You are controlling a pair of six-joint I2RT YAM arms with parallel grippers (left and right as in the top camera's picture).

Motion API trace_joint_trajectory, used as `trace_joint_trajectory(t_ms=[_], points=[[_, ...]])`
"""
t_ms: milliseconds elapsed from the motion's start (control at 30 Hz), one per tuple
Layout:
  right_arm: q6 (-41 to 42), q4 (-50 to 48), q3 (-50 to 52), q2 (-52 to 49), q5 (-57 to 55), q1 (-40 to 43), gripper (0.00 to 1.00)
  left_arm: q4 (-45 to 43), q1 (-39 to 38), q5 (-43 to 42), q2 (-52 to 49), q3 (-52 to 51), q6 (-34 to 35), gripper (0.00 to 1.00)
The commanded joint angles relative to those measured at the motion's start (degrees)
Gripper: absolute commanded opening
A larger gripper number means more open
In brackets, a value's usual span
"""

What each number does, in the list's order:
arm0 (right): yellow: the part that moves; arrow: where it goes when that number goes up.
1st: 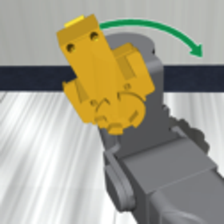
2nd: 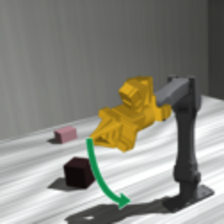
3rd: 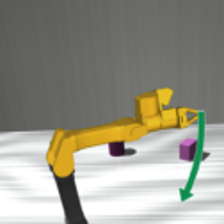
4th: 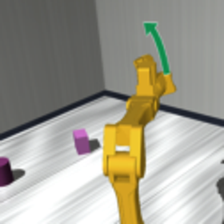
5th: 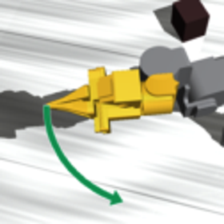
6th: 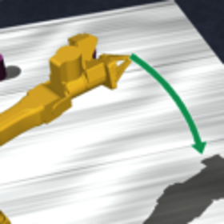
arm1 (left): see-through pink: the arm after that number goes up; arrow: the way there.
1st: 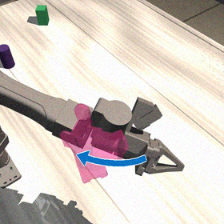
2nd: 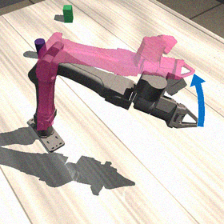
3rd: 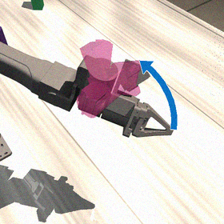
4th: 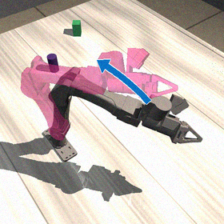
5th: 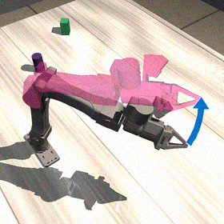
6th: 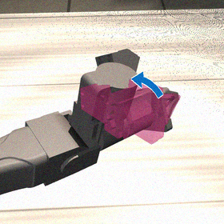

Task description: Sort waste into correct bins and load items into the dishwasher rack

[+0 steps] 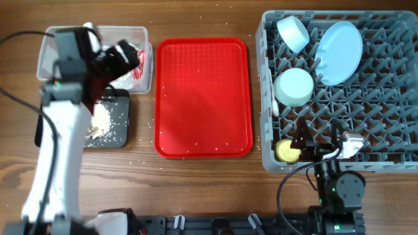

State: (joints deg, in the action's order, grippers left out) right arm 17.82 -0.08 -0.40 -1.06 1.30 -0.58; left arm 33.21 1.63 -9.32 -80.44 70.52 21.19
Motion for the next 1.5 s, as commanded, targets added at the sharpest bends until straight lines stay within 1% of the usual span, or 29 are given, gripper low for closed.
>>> trace_joint_trajectory(t_ms=[0,167,367,467,600,733,1033,1167,1467], points=[[0.57,-0.15,0.11,0.79,0.74,0.15,1.00,-9.57,-3.13,-0.28,11.47,-13.16,-7.52,1.00],[0.57,-0.15,0.11,0.79,0.74,0.15,1.00,-20.63,-3.10,-0.68,25.09,-30.86,-7.78,1.00],[0.55,-0.15,0.11,0.79,0.74,0.15,1.00,-35.04,-2.84,-0.70,43.01,-51.78,-10.12,1.00],[0.57,-0.15,0.11,0.79,0.74,0.15,1.00,-38.58,-2.84,-0.66,51.01,-58.97,-10.58,1.00],[0.55,-0.15,0.11,0.79,0.74,0.15,1.00,-38.82,-2.86,-0.46,60.76,-64.89,-11.47,1.00],[0.57,-0.15,0.11,0.79,0.74,0.15,1.00,-37.11,-2.86,-0.37,67.28,-67.73,-11.87,1.00],[0.57,-0.15,0.11,0.79,0.74,0.15,1.00,-26.27,-2.86,-0.22,76.52,-68.72,-11.80,1.00],[0.57,-0.15,0.11,0.79,0.74,0.15,1.00,-26.51,-2.86,-0.22,80.41,-68.74,-11.80,1.00],[0.57,-0.13,0.11,0.79,0.74,0.15,1.00,-26.49,-2.84,0.02,80.30,-68.76,-11.80,1.00]])
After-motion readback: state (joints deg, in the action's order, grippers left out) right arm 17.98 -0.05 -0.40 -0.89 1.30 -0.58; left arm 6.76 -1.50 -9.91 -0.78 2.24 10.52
